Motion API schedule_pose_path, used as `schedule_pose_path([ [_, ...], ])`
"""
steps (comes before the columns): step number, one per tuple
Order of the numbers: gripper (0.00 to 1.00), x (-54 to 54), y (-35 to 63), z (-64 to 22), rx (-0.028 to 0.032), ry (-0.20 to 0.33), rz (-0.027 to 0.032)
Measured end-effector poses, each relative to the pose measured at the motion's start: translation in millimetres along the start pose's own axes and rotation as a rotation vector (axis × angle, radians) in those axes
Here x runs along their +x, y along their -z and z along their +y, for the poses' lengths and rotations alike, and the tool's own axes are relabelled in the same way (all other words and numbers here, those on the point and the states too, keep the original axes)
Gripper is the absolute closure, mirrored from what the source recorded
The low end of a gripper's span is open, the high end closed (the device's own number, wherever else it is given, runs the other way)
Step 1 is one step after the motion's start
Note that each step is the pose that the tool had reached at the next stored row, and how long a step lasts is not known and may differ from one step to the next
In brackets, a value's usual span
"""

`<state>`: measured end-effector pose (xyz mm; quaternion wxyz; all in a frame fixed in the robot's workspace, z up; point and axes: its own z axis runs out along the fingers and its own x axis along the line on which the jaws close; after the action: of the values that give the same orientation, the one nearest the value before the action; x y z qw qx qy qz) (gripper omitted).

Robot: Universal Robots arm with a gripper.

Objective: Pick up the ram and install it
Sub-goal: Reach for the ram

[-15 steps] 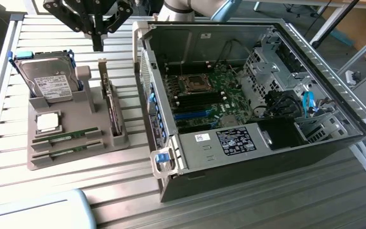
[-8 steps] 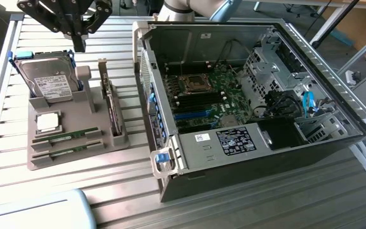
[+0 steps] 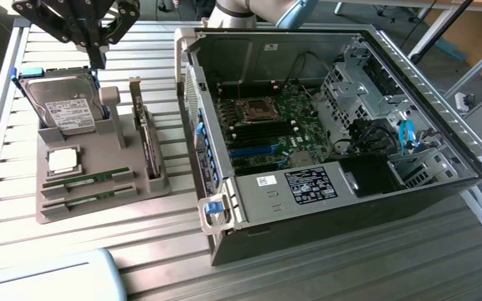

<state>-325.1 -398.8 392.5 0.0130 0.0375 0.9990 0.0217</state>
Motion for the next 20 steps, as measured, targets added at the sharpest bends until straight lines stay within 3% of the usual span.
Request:
schedule_pose_path([
  [3,0.87,0.0,0.1,-2.2,0.0006,0.000,-0.0001],
  [7,0.87,-0.7,0.5,-12.6,0.0044,0.001,-0.0004],
  [20,0.87,-4.0,2.8,-64.3,0.0094,0.001,-0.0006],
])
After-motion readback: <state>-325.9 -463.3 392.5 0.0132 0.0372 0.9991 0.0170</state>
